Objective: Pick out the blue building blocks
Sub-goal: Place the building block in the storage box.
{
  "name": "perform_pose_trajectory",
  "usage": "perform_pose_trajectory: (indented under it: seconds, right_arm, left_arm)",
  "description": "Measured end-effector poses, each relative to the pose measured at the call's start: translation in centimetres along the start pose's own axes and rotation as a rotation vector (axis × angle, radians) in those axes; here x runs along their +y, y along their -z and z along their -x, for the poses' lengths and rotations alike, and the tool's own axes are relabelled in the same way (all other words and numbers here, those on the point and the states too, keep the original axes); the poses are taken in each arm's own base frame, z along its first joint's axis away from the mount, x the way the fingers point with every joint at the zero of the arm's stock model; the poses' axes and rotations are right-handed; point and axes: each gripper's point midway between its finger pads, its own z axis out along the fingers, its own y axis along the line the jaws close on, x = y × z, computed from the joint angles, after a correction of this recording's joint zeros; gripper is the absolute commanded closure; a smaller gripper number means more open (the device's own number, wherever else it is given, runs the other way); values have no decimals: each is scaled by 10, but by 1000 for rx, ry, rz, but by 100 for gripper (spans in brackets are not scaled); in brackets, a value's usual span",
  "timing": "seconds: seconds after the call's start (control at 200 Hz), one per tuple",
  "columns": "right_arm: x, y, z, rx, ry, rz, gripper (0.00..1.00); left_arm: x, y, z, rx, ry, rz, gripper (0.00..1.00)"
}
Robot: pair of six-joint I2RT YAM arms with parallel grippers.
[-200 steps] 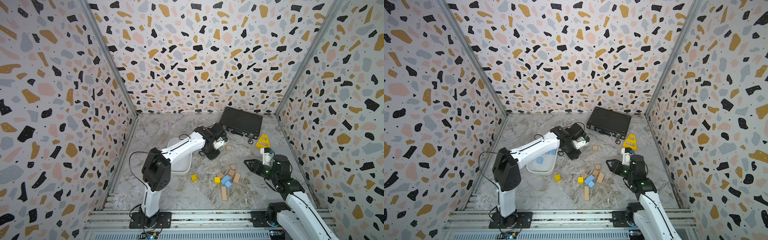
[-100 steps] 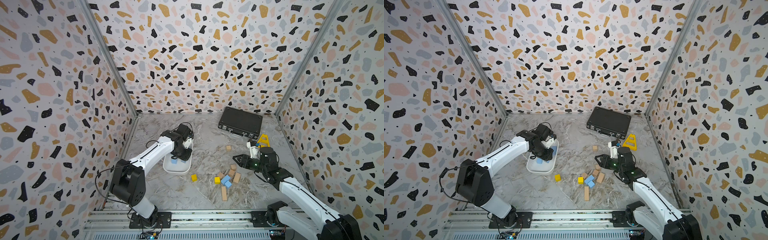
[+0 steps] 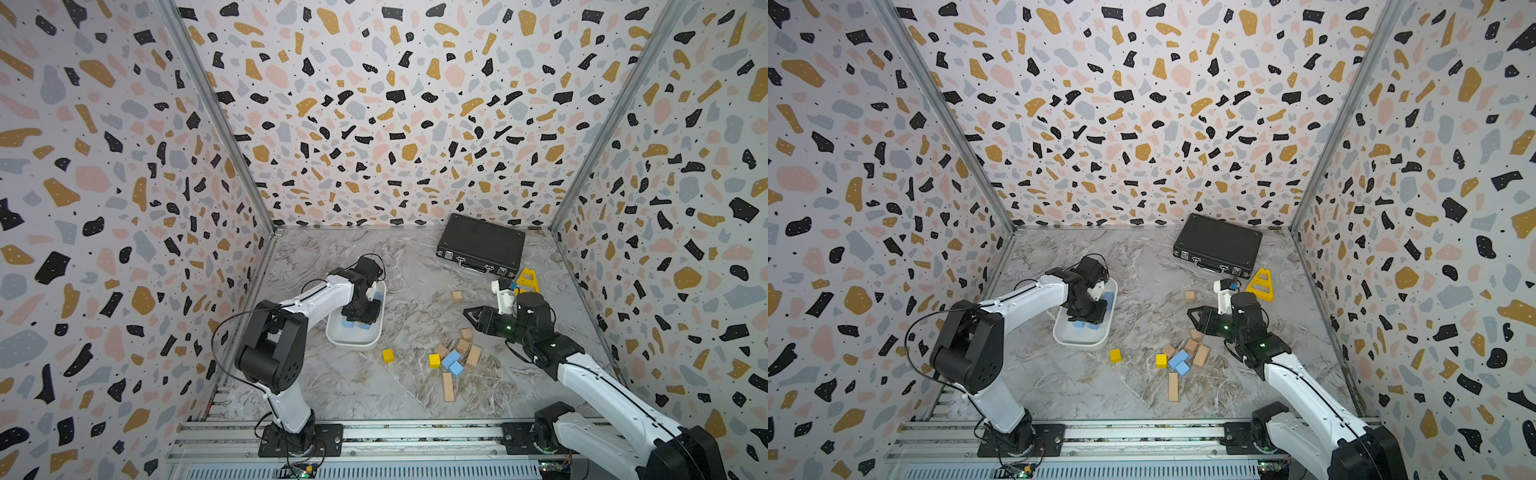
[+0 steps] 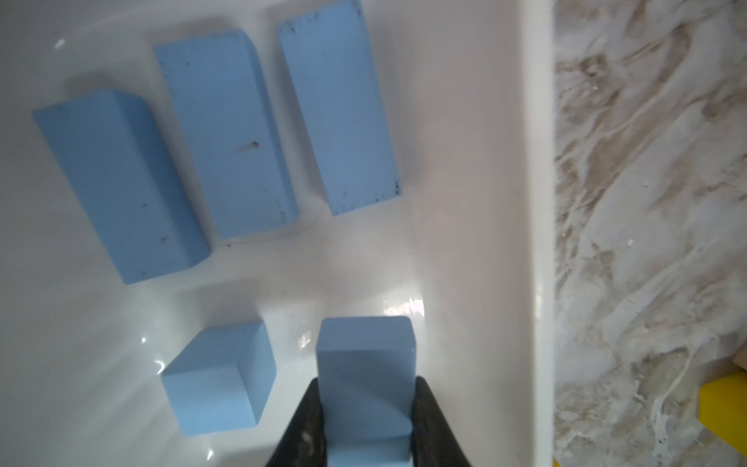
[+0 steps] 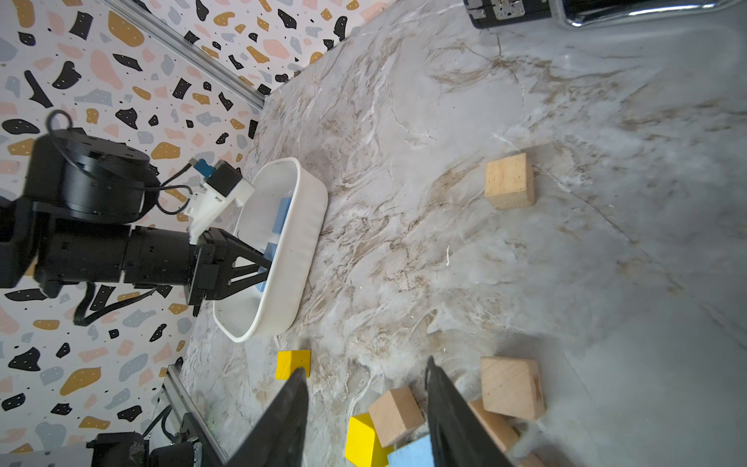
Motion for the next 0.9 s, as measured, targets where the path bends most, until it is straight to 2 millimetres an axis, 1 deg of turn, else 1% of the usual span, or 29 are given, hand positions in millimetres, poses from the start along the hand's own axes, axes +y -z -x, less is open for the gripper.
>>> perform_pose_trajectory:
  seconds: [0.105,0.37,0.536,0.696,0.901]
  right_arm:
    - [1,2,1,-9,3,-2,50]
    - [-2,3,1,-11,1,-15,50]
    - [-2,3,0,-8,0,-18,50]
    - [-3,3,0,-9,2,-21,50]
    - [-3,3,0,-8,2,-22,50]
  left_arm:
    - [5,-7,-1,16,20,18,80]
    - [11,-10,2,8,66,42,79]
    - [16,-20,-2,37,93,66,77]
    - [21,-26,-5,55,111,75,72]
    - [23,-26,-4,55,125,77,64]
